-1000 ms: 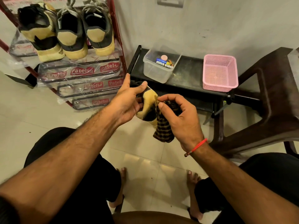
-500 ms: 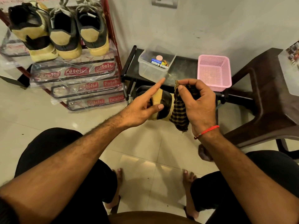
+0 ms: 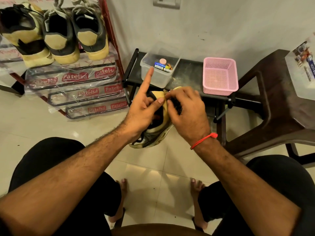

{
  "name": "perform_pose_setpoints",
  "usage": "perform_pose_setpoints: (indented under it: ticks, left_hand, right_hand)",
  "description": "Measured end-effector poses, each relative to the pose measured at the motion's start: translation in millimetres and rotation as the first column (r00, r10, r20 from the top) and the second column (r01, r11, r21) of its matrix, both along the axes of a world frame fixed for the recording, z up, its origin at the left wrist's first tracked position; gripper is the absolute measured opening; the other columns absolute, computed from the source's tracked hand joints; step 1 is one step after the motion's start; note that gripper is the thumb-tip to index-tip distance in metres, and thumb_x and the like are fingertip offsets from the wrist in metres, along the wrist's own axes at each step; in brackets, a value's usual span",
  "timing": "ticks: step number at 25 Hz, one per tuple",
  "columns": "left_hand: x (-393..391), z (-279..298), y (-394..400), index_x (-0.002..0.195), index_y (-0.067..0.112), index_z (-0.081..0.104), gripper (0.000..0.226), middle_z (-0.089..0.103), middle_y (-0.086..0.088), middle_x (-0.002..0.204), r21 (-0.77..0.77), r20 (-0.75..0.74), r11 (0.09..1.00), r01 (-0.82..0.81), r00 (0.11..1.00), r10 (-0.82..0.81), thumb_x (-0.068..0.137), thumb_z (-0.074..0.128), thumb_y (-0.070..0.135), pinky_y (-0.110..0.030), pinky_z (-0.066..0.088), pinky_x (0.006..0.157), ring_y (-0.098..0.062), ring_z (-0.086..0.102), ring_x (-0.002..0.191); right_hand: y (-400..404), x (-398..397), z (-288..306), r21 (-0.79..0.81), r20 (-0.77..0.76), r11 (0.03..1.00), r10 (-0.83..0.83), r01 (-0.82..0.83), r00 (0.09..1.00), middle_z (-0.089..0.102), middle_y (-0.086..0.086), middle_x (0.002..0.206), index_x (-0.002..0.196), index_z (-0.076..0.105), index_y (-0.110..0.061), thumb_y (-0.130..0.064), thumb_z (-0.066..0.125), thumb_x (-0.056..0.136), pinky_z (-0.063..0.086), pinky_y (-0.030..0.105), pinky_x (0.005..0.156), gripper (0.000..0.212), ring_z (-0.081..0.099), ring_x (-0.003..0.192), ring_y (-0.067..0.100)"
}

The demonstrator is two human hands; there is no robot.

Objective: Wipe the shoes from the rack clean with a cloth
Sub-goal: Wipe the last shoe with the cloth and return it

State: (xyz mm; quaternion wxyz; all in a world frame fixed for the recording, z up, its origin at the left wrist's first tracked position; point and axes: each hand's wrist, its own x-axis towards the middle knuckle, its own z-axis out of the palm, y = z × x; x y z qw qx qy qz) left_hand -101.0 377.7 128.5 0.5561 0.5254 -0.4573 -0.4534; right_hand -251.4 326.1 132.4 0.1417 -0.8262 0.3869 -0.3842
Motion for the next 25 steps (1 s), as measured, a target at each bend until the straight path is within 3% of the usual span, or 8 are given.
perform_pose_setpoints:
  ticks: [4,8,10,14,16,19,22,25]
  left_hand:
    - [3,-5,1,0.157,0.049,0.023,0.078,0.04,-0.008,0.066,0.061,-0.046,0.997,0.041,0.998,-0.038,0.102,0.057,0.005,-0.038,0.043,0.059,-0.018,0.04,0.06]
    - [-9,3,6,0.16,0.045,0.015,0.082,0.06,0.002,0.071,0.056,-0.024,0.978,0.199,0.98,-0.198,0.103,0.055,0.002,-0.033,0.053,0.056,-0.016,0.055,0.064]
    - [-12,4,5,0.161,0.043,0.012,0.085,0.065,-0.004,0.076,0.039,0.007,0.975,0.217,0.976,-0.217,0.102,0.056,0.0,-0.034,0.057,0.059,-0.029,0.058,0.067]
    - [-4,2,5,0.158,0.05,0.017,0.087,0.049,-0.04,0.083,0.056,-0.072,0.993,0.105,0.992,-0.1,0.101,0.057,-0.001,-0.042,0.041,0.056,-0.041,0.042,0.068]
    - [2,-2,2,0.157,0.05,0.02,0.085,0.053,-0.031,0.079,0.072,-0.178,0.997,0.02,0.984,-0.007,0.1,0.056,-0.001,-0.044,0.041,0.062,-0.036,0.046,0.069]
    - [5,-4,0,0.157,0.047,0.026,0.08,0.061,-0.005,0.065,0.133,-0.256,0.987,-0.088,0.959,0.12,0.101,0.053,-0.003,-0.044,0.051,0.067,-0.016,0.061,0.063]
    - [9,-1,-3,0.157,0.041,0.031,0.072,0.065,-0.01,0.081,0.223,-0.367,0.965,-0.139,0.905,0.215,0.102,0.051,-0.003,-0.044,0.06,0.063,-0.018,0.068,0.077]
    - [11,4,-7,0.155,0.039,0.035,0.066,0.055,-0.022,0.102,0.247,-0.412,0.964,-0.096,0.89,0.194,0.104,0.048,0.0,-0.053,0.061,0.074,-0.029,0.063,0.096]
  right_hand:
    - [2,1,-4,-0.031,-0.033,0.999,0.02,-0.021,0.999,0.064,0.007,0.1,0.103,0.07,-0.011,-0.017,0.061,0.091,0.045,0.046,0.095,0.016,0.059,0.095,0.027]
    - [-18,-6,1,-0.008,0.006,0.999,-0.039,0.04,0.999,0.066,0.006,0.102,0.106,0.068,-0.011,-0.013,0.061,0.092,0.042,0.055,0.102,0.016,0.059,0.1,0.023]
    - [-22,-7,1,0.003,0.019,0.998,-0.061,0.061,0.998,0.066,0.006,0.102,0.105,0.067,-0.011,-0.013,0.061,0.093,0.046,0.057,0.097,0.014,0.059,0.098,0.021]
    - [0,0,-4,0.014,0.005,0.999,-0.039,0.039,0.999,0.063,0.006,0.097,0.101,0.064,-0.011,-0.012,0.06,0.092,0.047,0.044,0.089,0.01,0.054,0.093,0.024]
    - [9,4,-4,0.038,-0.008,0.999,-0.006,0.007,1.0,0.06,0.005,0.095,0.101,0.059,-0.012,-0.013,0.059,0.092,0.046,0.045,0.091,0.009,0.049,0.091,0.02]
    - [15,9,-6,0.076,-0.151,0.996,0.052,-0.041,0.987,0.057,0.001,0.092,0.104,0.054,-0.015,-0.016,0.057,0.093,0.035,0.056,0.11,0.012,0.051,0.093,0.019]
    - [14,4,-4,0.151,-0.221,0.987,0.096,-0.064,0.971,0.054,-0.007,0.088,0.104,0.05,-0.021,-0.019,0.058,0.093,0.022,0.058,0.119,0.014,0.056,0.092,0.019]
    - [8,-4,3,0.21,-0.013,0.974,0.085,-0.08,0.996,0.059,-0.007,0.089,0.101,0.053,-0.022,-0.016,0.062,0.092,0.034,0.06,0.11,0.014,0.051,0.089,0.006]
